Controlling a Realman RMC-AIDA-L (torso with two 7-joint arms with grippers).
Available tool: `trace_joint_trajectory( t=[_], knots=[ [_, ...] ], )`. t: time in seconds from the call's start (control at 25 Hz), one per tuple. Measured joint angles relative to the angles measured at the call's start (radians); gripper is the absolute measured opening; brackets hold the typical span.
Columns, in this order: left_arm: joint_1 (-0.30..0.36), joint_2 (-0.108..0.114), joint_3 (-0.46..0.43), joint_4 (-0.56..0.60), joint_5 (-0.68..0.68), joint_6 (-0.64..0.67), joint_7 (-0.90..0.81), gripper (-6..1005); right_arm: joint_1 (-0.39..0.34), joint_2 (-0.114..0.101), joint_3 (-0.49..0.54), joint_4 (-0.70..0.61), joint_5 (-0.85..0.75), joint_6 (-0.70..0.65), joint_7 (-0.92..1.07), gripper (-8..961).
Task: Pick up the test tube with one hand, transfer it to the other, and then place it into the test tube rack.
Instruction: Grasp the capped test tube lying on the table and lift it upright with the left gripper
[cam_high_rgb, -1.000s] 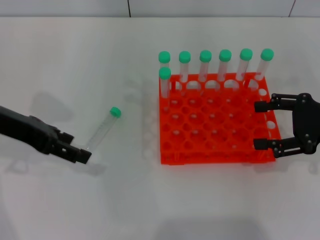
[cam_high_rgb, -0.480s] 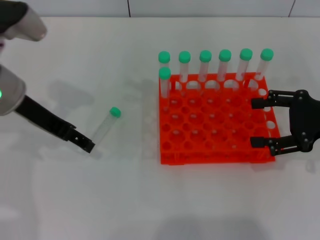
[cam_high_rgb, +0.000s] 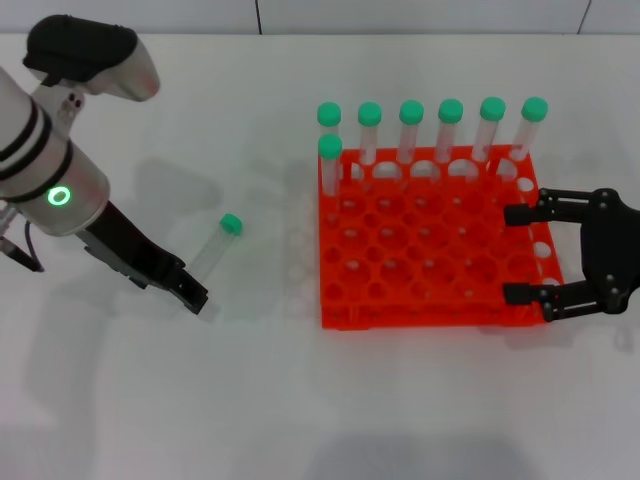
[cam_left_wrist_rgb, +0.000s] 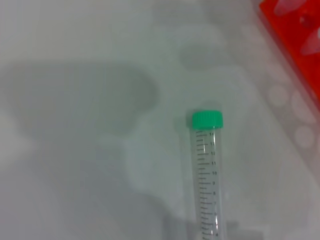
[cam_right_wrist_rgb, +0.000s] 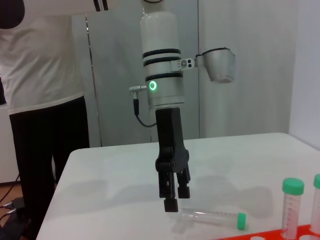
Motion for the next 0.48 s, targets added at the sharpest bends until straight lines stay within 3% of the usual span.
trace_joint_trajectory(
  t=[0.12,0.48],
  knots=[
    [0.000,-0.001,0.011,-0.002,-0.002,-0.009,-0.014,840,-0.002,-0.001,0.000,0.000,0.000,-0.002,-0.001,857],
    [0.001,0.000,0.013,-0.051,0.006,-0.064,-0.031,629,-0.002,-0.005,0.000,0.000,0.002,-0.006,-0.001,857]
  ],
)
